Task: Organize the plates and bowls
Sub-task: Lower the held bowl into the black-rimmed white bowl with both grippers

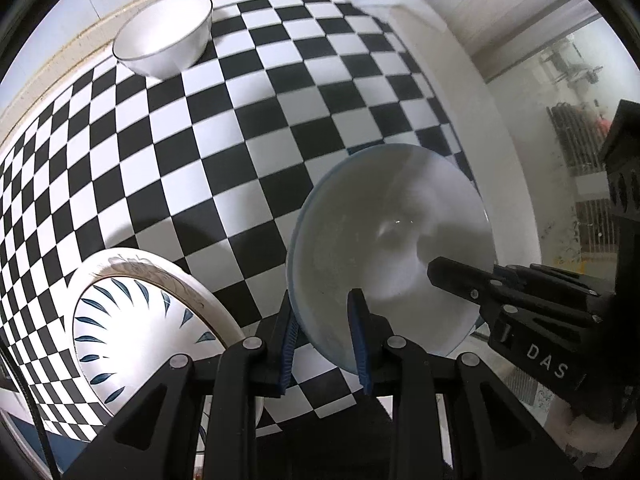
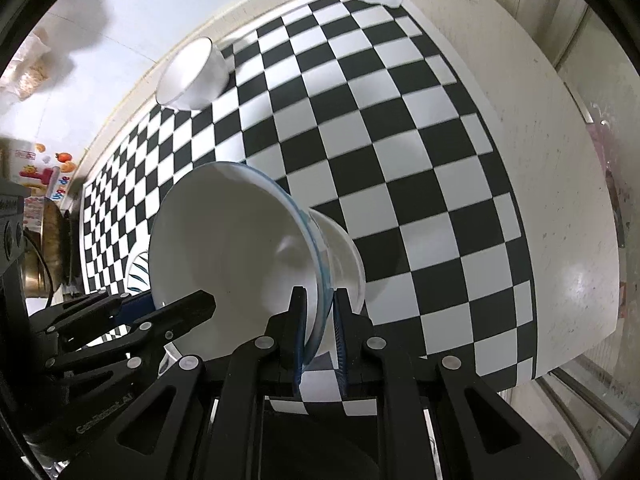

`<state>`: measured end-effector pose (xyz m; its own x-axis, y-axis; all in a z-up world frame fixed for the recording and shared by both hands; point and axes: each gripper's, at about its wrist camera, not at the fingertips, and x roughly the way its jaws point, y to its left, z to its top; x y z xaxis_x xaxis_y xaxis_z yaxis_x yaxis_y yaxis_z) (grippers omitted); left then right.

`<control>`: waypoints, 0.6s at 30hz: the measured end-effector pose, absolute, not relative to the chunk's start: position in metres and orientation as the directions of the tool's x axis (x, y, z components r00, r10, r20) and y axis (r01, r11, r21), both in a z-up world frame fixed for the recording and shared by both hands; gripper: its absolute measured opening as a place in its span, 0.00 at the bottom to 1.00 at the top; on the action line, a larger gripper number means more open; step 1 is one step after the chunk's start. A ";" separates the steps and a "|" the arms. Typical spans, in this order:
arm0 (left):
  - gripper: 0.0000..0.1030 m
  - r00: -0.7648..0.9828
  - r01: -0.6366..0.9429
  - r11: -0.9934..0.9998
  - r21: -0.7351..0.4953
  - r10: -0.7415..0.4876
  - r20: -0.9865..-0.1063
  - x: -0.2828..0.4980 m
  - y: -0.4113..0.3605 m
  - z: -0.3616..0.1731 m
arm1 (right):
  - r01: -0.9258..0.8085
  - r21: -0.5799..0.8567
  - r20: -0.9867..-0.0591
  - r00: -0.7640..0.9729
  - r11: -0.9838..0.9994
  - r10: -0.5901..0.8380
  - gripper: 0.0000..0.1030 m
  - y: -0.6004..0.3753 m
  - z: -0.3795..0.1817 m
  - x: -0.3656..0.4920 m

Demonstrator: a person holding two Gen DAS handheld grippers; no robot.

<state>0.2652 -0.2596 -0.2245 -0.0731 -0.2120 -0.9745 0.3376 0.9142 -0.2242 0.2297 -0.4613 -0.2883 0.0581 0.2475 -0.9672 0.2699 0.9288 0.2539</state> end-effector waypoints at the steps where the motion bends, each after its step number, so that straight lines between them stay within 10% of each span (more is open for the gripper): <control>1: 0.22 -0.078 0.340 0.914 -0.220 -0.206 -0.975 0.265 -0.260 -0.227 | 0.269 0.249 -0.968 0.049 0.930 0.245 0.15 -0.461 -0.291 0.229; 18: 0.22 -0.105 0.357 0.918 -0.174 -0.145 -0.984 0.263 -0.269 -0.254 | 0.262 0.207 -0.973 -0.050 0.943 0.227 0.17 -0.450 -0.313 0.231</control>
